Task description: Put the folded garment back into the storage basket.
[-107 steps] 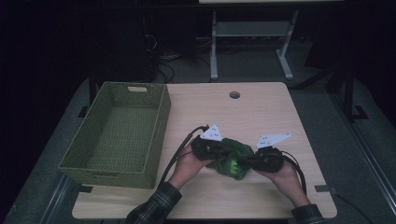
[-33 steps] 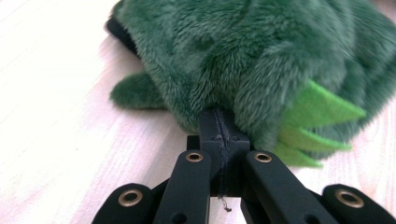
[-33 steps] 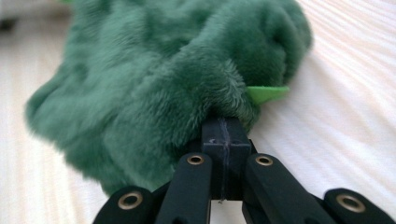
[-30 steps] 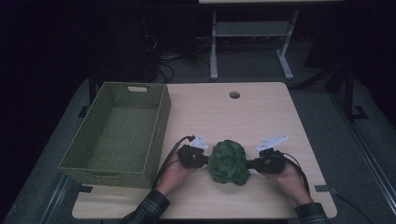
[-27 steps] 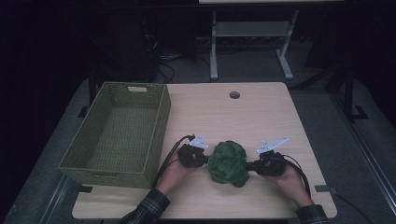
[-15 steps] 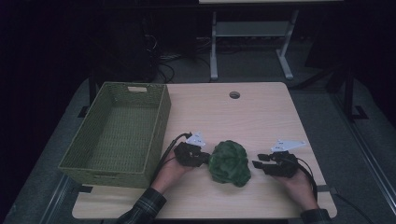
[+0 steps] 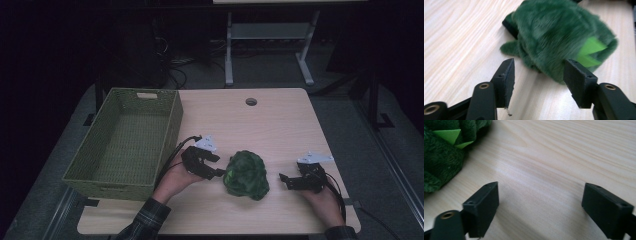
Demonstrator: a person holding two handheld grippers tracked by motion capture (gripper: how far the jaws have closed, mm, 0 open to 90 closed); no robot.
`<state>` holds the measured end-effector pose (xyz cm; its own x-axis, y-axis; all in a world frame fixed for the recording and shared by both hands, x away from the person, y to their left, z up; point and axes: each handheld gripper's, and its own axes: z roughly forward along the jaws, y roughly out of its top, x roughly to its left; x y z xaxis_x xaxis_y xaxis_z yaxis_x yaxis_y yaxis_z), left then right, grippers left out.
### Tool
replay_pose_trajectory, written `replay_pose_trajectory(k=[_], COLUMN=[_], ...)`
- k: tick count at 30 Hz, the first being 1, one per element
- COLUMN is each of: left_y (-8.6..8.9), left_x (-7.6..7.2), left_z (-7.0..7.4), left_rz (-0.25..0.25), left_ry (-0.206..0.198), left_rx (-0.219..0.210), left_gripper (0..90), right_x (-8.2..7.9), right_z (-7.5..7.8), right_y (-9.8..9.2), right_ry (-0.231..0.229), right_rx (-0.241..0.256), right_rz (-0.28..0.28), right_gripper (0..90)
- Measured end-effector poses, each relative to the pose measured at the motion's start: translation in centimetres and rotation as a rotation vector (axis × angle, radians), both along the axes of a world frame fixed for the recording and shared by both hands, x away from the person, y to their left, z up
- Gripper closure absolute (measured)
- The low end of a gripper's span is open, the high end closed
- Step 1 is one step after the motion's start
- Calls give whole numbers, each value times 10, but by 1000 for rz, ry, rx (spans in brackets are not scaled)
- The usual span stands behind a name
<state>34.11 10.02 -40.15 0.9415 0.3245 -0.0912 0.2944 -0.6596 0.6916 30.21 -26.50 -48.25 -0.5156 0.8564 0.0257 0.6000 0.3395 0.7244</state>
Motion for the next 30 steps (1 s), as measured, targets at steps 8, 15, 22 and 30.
replay_pose_trajectory(k=[8,15,22,30], left_y=[-13,-37,-58,-69], left_x=[0,-2,0,0], left_z=[21,22,4,-18], left_rz=[-72,-159,-223,-264], left_ry=[2,35,39,55], left_rx=[-30,22,120,184], left_gripper=[325,234,161,151], right_x=[0,0,0,0], right_z=[0,0,0,0], right_y=[0,0,0,0], right_ry=[1,0,0,-2], right_rx=[1,1,3,3], right_rz=[0,-1,-4,-5], right_gripper=[132,134,139,144])
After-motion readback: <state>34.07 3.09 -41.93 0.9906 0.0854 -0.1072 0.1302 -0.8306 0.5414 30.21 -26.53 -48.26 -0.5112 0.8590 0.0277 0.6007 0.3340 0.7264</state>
